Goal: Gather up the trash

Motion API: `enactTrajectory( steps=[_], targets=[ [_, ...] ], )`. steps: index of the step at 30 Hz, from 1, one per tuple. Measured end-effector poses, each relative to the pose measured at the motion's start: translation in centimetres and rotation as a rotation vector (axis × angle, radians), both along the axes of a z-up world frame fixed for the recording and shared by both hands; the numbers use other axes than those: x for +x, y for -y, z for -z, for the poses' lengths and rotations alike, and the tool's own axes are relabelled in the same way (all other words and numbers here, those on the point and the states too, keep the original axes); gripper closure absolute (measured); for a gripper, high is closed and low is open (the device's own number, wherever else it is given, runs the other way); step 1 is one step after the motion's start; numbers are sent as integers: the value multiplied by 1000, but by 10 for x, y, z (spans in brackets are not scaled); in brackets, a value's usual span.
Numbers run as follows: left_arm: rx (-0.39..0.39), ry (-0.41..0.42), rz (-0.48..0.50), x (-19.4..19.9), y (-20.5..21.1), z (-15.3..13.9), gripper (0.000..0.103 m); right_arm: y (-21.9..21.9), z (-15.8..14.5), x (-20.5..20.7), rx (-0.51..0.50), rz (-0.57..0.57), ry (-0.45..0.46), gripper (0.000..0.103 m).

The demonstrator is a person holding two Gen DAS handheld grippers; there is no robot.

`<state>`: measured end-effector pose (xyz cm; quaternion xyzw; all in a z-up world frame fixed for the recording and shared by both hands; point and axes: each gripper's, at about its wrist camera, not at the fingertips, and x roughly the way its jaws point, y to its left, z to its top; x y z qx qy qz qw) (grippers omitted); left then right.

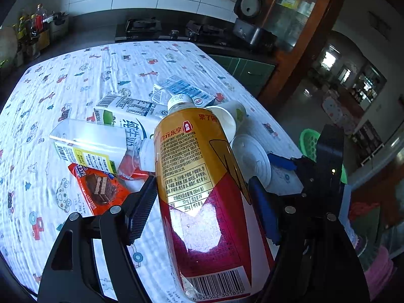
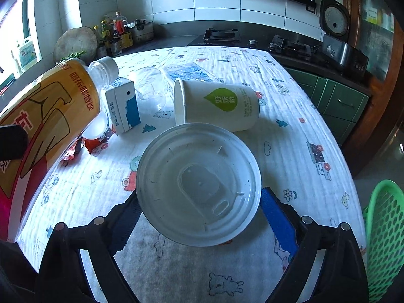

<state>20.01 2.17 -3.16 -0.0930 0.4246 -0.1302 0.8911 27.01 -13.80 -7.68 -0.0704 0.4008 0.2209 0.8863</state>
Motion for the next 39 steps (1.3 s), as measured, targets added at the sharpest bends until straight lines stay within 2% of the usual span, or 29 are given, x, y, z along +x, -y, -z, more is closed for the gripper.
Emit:
enactTrajectory(
  steps=[7,11,15,28,34,39],
  targets=[
    [-6,11,10,-1,5,-5,31,9,-7,-16,43,24,24,15],
    [-9,15,25,-2,11,-8,38,19,-14,-28,77,46,40,15],
    [-14,18,43,-2,20,-9,40,32,-19,-40,88,70,59,15],
    [23,-30,76,1,39,13,40,78,-24,-68,103,154,100,15],
    [-29,7,117,0,56,-5,40,117,-38,-83,91,267,176,15],
    [-46,33,200,7,95,-19,40,168,-39,-83,68,393,188,15]
  ],
)
